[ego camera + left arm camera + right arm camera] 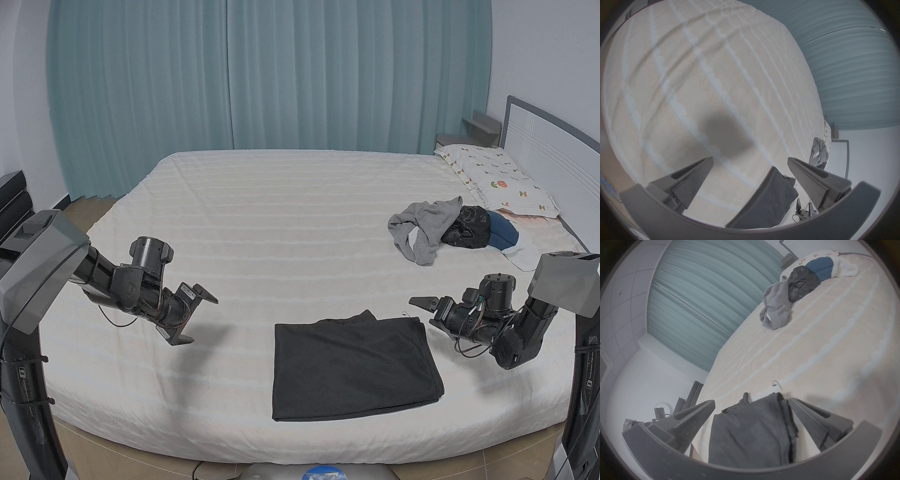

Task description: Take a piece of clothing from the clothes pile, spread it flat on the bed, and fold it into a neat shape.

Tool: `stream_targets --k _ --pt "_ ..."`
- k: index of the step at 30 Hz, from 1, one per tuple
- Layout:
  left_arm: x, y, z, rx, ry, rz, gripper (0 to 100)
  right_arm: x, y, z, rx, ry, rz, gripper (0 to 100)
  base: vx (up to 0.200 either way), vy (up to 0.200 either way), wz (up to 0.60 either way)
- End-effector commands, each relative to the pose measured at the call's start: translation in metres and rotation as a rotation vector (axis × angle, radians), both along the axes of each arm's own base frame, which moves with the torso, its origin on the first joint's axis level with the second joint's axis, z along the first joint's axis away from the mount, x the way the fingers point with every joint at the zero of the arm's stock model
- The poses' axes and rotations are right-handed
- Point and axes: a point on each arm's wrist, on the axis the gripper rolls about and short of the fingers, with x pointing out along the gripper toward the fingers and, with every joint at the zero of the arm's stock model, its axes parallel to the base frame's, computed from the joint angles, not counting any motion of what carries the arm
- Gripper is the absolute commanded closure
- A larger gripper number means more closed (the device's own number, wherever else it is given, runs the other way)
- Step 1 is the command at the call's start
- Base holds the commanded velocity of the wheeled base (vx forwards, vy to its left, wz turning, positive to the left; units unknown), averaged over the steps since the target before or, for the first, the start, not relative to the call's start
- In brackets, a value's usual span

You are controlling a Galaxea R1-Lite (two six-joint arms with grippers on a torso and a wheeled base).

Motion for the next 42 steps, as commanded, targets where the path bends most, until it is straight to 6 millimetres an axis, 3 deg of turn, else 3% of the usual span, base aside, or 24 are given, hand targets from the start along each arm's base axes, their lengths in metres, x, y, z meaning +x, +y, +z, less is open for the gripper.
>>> stream_targets --k 1,21,22,42 --pt "0.0 0.0 0.001 0.0 -0.002 0.0 0 0.009 0.012 -0.013 0.006 0.01 0.023 0 0.0 0.0 0.0" --pt "0.0 -0.001 0.0 0.001 -0.004 -0.003 0 0.016 0.012 -0.025 0.007 0.02 0.022 0 0.0 0.0 0.0" --pt "0.0 -0.001 0.0 0.001 -0.003 -0.003 0 0.016 0.012 -0.026 0.007 0.023 0.023 100 0.0 0.0 0.0" --pt "0.0 -0.001 0.0 0.001 -0.003 -0.005 0 0.019 -0.009 -0.032 0.007 0.034 -0.032 100 0.0 0.0 0.0"
